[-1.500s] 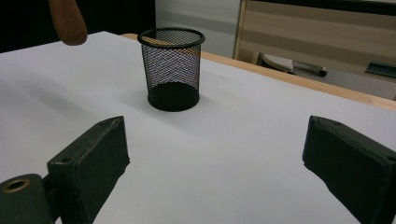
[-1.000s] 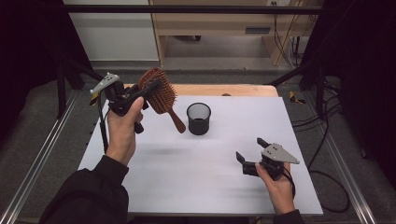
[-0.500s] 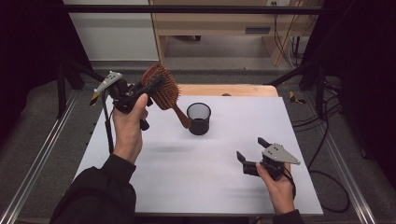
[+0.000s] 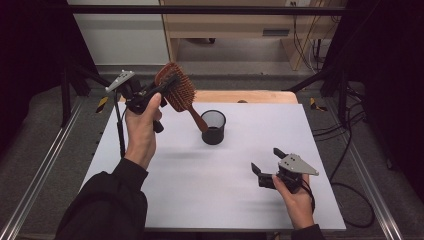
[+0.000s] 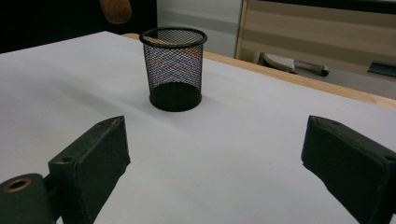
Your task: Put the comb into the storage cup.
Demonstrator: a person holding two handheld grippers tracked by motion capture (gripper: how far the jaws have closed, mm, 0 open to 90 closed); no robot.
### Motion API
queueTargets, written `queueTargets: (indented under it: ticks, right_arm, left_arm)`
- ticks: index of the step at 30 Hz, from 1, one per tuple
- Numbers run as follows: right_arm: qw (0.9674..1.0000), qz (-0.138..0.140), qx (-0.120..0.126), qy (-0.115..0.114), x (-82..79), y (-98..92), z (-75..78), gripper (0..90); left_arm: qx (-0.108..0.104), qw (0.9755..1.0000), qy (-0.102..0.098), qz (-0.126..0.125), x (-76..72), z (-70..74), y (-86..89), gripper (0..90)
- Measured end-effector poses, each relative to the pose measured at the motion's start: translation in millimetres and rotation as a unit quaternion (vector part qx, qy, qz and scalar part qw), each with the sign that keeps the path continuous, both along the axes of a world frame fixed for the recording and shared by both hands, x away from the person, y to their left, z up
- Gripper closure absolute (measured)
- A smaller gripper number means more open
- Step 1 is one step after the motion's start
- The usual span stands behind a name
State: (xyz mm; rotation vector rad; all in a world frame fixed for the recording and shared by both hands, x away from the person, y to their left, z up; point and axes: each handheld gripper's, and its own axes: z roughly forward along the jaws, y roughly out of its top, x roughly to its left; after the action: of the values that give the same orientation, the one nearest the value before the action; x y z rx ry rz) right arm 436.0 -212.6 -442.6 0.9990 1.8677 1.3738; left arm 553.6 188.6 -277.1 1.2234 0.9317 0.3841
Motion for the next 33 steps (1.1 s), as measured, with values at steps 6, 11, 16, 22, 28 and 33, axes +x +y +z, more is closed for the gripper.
queueTargets:
  ticks: [6, 11, 16, 22, 28, 33]
  right_arm:
    - [1.0000, 0.001, 0.003, 0.000, -0.4, -0.8, 0.5, 7.6]
    - [1.0000, -0.003, 0.007, -0.003, -1.0, -3.3, 1.4, 7.5]
    - [1.0000, 0.000, 0.007, -0.003, -1.0, -2.6, 1.3, 7.4]
    - [1.0000, 0.001, 0.008, -0.002, -0.8, -3.0, 1.4, 7.4]
    - [1.0000, 0.002, 0.007, -0.003, -1.2, -2.7, 1.7, 7.3]
    - [1.0000, -0.001, 0.009, -0.002, -1.0, -3.2, 1.4, 7.1]
  left_arm:
    - [0.003, 1.0000, 0.002, 0.008, 7.9, 5.2, -0.4, 51.5]
    - [0.006, 0.9999, 0.000, 0.012, 13.6, 11.2, -4.5, 51.4]
    - [0.006, 0.9999, 0.001, 0.010, 17.7, 12.4, -9.4, 51.4]
    - [0.004, 0.9999, 0.003, 0.013, 19.5, 11.8, -14.0, 51.4]
    - [0.010, 0.9998, 0.000, 0.015, 21.3, 12.4, -20.2, 51.4]
    - [0.016, 0.9997, 0.003, 0.019, 25.0, 8.2, -22.6, 51.4]
